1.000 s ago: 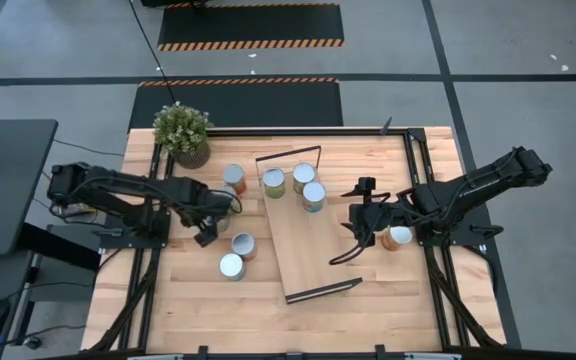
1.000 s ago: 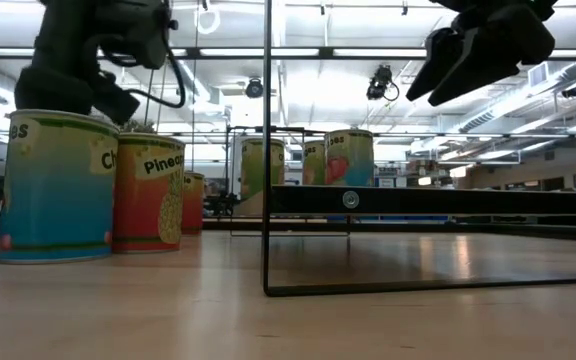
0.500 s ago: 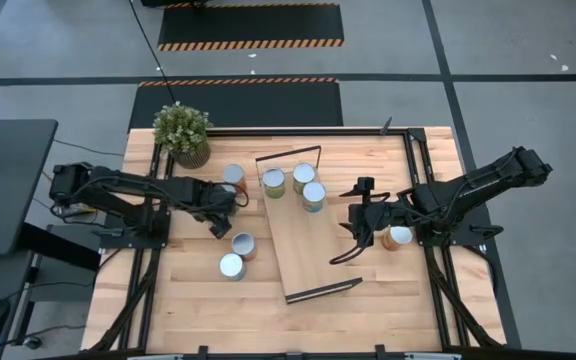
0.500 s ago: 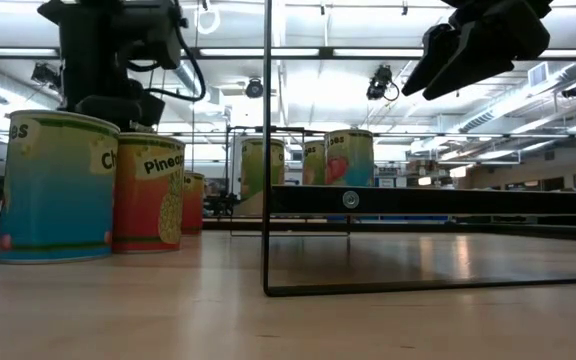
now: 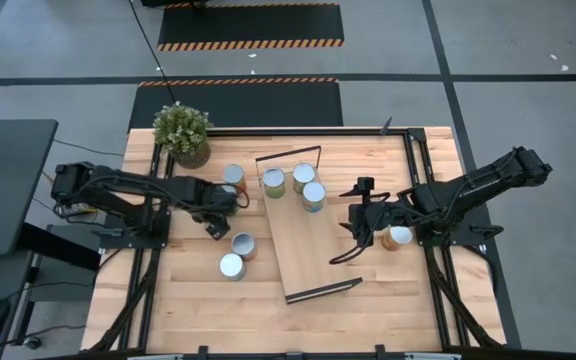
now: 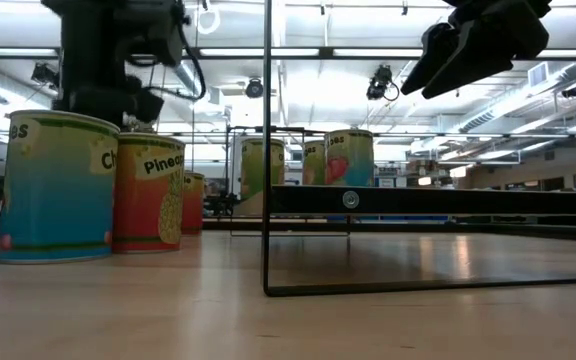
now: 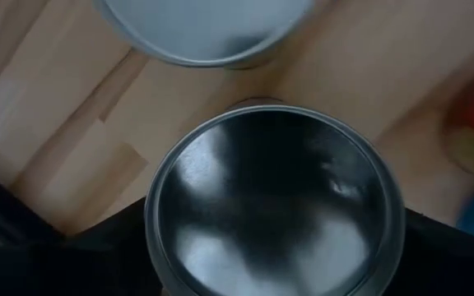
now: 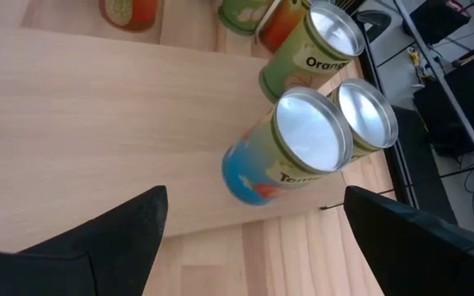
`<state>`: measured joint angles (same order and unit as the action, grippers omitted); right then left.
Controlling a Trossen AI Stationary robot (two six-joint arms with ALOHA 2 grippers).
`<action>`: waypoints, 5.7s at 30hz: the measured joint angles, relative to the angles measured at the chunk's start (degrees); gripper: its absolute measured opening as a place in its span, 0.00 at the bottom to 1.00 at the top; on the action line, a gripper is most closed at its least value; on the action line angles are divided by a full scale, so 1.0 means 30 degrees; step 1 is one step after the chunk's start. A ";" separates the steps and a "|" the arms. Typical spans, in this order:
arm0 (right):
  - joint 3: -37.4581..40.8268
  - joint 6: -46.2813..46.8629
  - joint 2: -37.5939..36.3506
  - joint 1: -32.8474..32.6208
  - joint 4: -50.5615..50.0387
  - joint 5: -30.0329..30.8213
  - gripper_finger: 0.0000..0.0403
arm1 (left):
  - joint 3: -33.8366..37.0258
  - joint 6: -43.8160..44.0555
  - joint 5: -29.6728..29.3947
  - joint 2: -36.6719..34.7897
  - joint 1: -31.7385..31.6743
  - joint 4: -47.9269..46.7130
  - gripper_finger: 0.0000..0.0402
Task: Pick and place cans onto a shelf
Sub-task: Put the bottom canned peas on the shelf
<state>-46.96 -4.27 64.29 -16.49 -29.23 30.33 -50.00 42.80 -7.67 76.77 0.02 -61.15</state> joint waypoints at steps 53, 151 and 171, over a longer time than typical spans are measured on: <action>-0.0007 0.0575 -0.1610 0.0000 -0.1058 -0.0219 0.94 | -1.8718 -1.5503 -0.2364 1.3748 0.0536 -0.0806 0.97; -0.0007 0.0488 -0.1596 -0.0503 0.0006 -0.0648 0.94 | -1.8703 -0.9630 -0.9447 1.3275 0.4794 -0.6298 0.97; -0.0007 0.0423 -0.1596 -0.0503 0.0011 -0.0648 0.94 | -1.5668 -1.2014 -1.2628 1.2852 0.3080 -0.3558 0.97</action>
<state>-46.98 -3.01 59.51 -18.00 -29.19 28.38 -97.00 6.76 -45.55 115.33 9.26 -71.83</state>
